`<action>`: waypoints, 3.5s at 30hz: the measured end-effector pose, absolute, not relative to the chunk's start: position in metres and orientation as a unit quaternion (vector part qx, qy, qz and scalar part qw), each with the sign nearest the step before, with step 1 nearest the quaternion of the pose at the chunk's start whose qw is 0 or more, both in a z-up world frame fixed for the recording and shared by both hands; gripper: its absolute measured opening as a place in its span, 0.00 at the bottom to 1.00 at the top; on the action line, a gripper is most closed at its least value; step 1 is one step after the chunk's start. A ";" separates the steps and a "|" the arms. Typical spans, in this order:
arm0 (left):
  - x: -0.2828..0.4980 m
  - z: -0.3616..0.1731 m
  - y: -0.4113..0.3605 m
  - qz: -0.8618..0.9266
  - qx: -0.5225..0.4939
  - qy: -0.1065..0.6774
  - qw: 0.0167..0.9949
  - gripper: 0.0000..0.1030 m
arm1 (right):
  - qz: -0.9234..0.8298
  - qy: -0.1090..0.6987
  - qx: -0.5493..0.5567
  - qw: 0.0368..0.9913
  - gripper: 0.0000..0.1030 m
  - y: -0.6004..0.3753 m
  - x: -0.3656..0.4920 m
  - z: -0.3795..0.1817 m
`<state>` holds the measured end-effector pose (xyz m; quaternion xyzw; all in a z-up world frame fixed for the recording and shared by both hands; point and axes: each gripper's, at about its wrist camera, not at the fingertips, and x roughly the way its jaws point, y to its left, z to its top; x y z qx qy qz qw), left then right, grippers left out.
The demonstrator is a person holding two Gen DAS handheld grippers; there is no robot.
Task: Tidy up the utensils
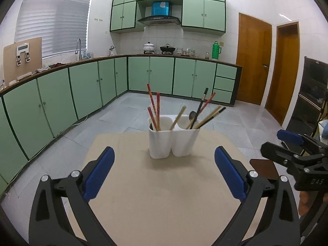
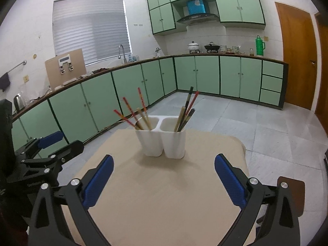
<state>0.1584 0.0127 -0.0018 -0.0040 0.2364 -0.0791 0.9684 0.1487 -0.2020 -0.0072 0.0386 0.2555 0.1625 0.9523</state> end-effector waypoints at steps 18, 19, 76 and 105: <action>0.107 0.012 0.012 -0.080 -0.007 0.219 0.972 0.93 | 0.188 0.234 0.035 0.953 0.94 -0.196 0.099 0.010; 0.106 0.013 0.012 -0.080 -0.007 0.217 0.973 0.93 | 0.188 0.233 0.034 0.954 0.94 -0.196 0.098 0.011; 0.082 0.030 0.018 -0.076 -0.006 0.189 0.979 0.93 | 0.187 0.214 0.030 0.958 0.94 -0.194 0.084 0.022; 0.083 0.029 0.018 -0.076 -0.006 0.193 0.978 0.93 | 0.189 0.216 0.029 0.957 0.94 -0.192 0.085 0.023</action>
